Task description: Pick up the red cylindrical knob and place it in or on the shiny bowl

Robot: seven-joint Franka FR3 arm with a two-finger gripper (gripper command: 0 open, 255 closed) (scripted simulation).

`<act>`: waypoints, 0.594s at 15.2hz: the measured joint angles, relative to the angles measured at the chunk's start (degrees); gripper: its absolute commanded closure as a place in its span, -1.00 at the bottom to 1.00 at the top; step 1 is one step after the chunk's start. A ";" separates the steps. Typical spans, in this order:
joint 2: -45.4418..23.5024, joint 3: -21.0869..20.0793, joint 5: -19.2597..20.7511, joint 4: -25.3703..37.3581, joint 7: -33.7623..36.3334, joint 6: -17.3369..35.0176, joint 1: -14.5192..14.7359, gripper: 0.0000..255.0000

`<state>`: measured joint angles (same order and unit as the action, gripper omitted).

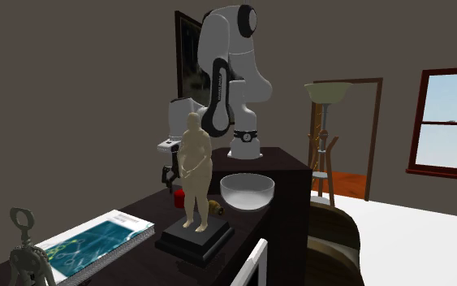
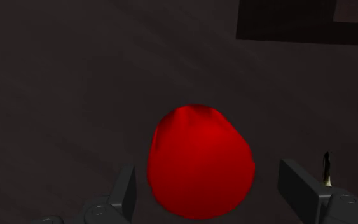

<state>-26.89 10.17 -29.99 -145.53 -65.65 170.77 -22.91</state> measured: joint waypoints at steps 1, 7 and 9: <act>-0.80 -0.74 -0.45 0.34 -0.38 0.55 -0.63 -1.00; -3.33 -3.20 -1.75 1.26 -1.76 2.48 -2.94 -1.00; -3.38 -3.25 -1.78 1.28 -1.78 2.53 -2.97 -1.00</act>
<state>-30.27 6.92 -31.77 -144.25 -67.42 173.30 -25.89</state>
